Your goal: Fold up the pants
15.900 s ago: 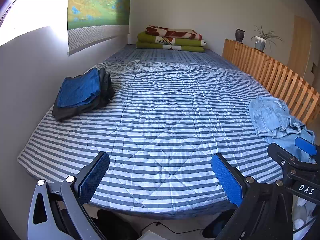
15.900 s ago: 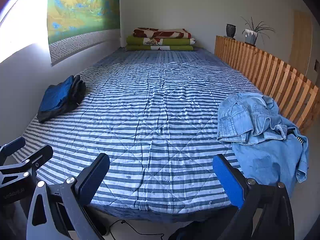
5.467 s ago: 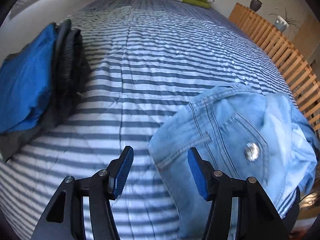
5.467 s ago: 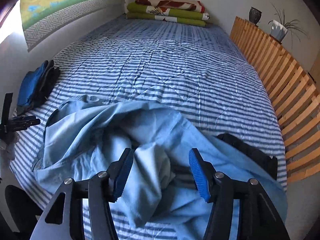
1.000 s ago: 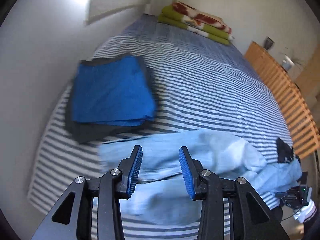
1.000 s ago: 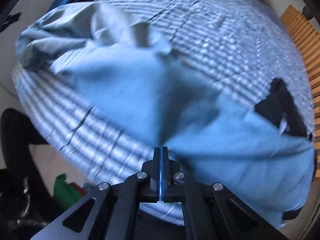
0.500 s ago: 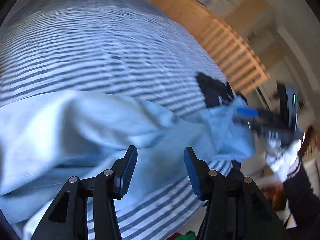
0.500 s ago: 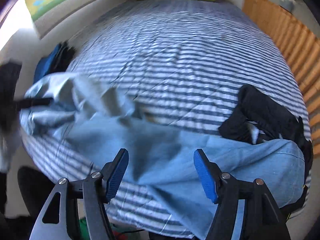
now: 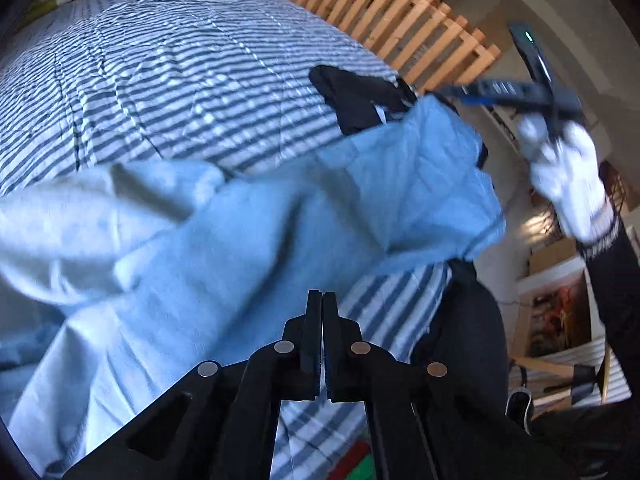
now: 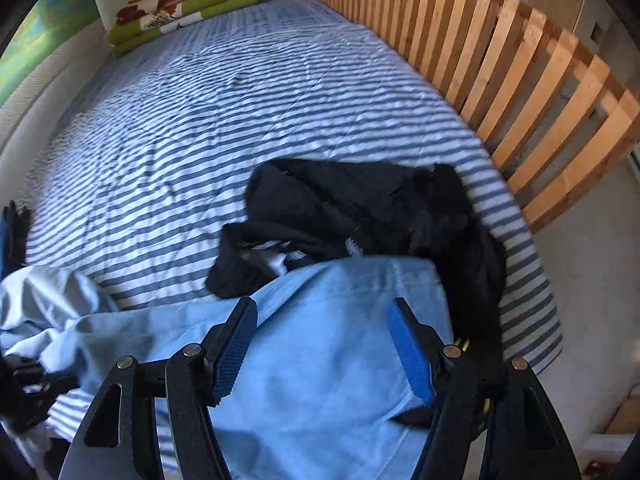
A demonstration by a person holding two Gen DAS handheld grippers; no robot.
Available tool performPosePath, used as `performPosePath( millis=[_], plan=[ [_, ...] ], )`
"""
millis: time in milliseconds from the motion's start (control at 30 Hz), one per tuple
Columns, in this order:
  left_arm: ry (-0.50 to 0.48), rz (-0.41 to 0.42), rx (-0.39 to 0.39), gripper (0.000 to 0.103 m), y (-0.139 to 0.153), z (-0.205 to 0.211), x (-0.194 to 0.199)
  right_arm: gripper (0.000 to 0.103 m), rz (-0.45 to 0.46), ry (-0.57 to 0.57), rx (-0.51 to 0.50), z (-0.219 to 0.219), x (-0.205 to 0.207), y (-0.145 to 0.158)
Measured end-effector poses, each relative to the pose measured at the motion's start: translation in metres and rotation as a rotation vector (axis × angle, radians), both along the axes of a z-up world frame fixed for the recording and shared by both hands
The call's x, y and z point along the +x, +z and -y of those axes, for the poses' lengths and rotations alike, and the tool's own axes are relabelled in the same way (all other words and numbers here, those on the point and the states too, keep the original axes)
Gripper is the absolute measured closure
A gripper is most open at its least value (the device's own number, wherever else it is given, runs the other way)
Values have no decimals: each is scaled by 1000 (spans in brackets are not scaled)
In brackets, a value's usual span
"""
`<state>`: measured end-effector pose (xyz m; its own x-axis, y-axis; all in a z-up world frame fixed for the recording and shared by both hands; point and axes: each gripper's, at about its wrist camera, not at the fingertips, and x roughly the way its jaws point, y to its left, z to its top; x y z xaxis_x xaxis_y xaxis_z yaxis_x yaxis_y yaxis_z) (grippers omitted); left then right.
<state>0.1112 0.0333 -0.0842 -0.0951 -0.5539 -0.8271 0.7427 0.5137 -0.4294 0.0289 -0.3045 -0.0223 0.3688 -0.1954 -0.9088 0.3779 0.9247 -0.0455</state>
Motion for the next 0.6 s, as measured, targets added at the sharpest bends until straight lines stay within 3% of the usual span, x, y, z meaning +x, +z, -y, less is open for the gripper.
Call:
performPosePath(
  millis=[100,167,200,233,267,300,333,467,500,533,600],
  plan=[
    [10,45,29,103,3,-10,-10,39,-8,33,16,7,15,-6],
    [39,70,46,100,10,-18,-6,39,-36,42,-33,8,24,-12],
    [65,101,61,90,14,-22,-1,39,-45,29,-48,9,27,-15],
    [93,129,66,69,18,-25,5,39,-61,13,-44,14,30,-19],
    [112,154,64,55,22,-28,10,39,-76,4,-26,19,32,-24],
    [123,184,58,28,25,-30,16,39,-95,5,4,23,33,-30],
    [127,199,60,14,24,-29,21,39,-114,12,33,26,34,-36],
    [95,173,102,18,-1,-15,34,42,-138,49,97,23,25,-44],
    [76,193,133,47,-9,-10,34,60,-135,66,97,20,22,-41],
    [51,195,178,87,-18,-5,33,84,-135,81,86,15,19,-38],
    [51,194,189,92,-26,-2,30,93,-135,109,25,4,11,-30]
  ],
)
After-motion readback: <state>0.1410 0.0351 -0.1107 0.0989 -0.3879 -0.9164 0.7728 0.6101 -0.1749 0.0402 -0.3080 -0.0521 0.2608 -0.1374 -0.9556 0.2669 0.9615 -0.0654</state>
